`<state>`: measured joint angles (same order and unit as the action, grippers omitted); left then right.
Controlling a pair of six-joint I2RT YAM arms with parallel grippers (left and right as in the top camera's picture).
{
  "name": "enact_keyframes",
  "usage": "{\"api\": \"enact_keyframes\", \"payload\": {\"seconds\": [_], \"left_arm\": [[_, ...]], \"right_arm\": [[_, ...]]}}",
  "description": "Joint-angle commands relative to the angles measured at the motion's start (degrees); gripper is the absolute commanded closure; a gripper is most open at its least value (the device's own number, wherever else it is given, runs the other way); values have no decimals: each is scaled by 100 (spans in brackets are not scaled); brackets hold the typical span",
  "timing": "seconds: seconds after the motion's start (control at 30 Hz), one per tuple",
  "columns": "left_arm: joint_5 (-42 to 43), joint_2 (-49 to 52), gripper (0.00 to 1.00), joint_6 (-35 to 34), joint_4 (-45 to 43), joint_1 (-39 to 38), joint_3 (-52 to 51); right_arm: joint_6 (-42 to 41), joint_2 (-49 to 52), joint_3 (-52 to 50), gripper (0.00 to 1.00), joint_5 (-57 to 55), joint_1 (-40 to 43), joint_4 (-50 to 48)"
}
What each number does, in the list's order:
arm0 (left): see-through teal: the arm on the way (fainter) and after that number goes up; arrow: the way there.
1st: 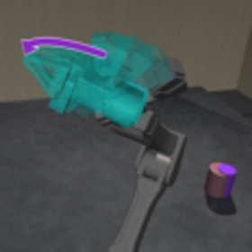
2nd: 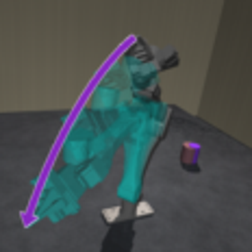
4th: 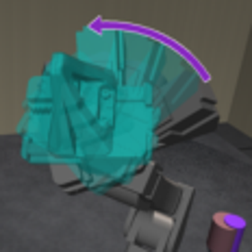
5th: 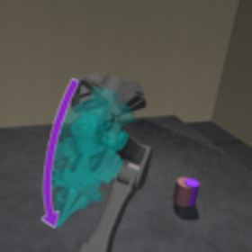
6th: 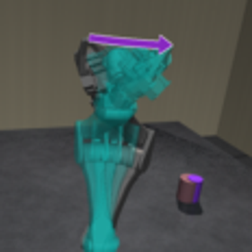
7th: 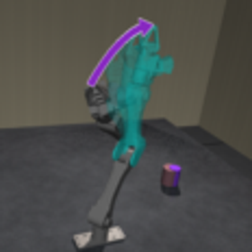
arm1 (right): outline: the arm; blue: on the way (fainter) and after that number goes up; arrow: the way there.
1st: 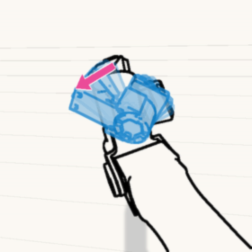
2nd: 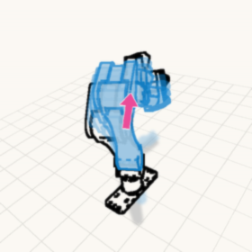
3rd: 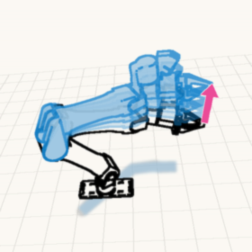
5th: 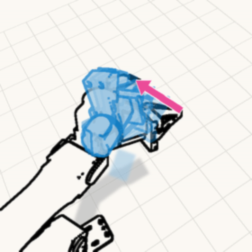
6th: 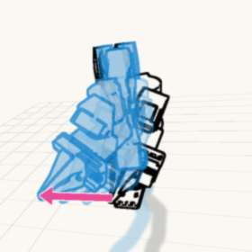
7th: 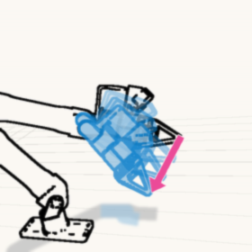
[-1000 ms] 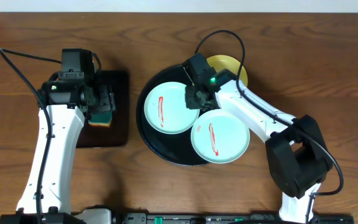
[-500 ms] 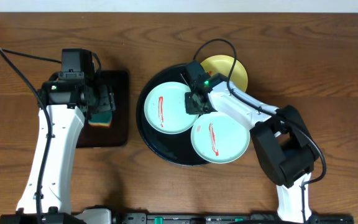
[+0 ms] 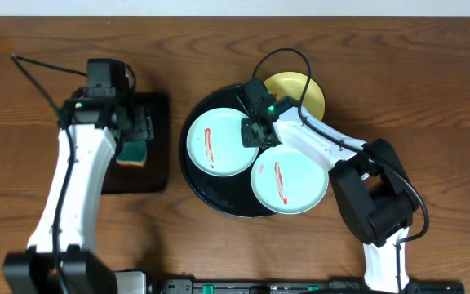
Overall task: Clean dirty plates on tray and stack at the side
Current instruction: 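Grasp green sponge with left gripper and lift it toward plates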
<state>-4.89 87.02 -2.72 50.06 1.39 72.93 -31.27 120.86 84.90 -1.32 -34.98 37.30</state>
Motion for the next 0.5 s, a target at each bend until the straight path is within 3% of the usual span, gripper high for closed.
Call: {"api": "enact_keyframes", "payload": {"seconds": [0.0, 0.2, 0.33, 0.47], "left_arm": [[-79, 522, 25, 192, -87, 0, -44], [-81, 1333, 38, 313, -140, 155, -44], [-76, 1705, 41, 313, -299, 435, -44], [-15, 1943, 53, 345, -531, 619, -44]], "right_arm": [[7, 116, -83, 99, -109, -103, -70], [7, 116, -238, 99, -120, -107, -201], [7, 116, -321, 99, -120, -107, -284], [7, 116, -328, 99, -120, -107, -332]]}}
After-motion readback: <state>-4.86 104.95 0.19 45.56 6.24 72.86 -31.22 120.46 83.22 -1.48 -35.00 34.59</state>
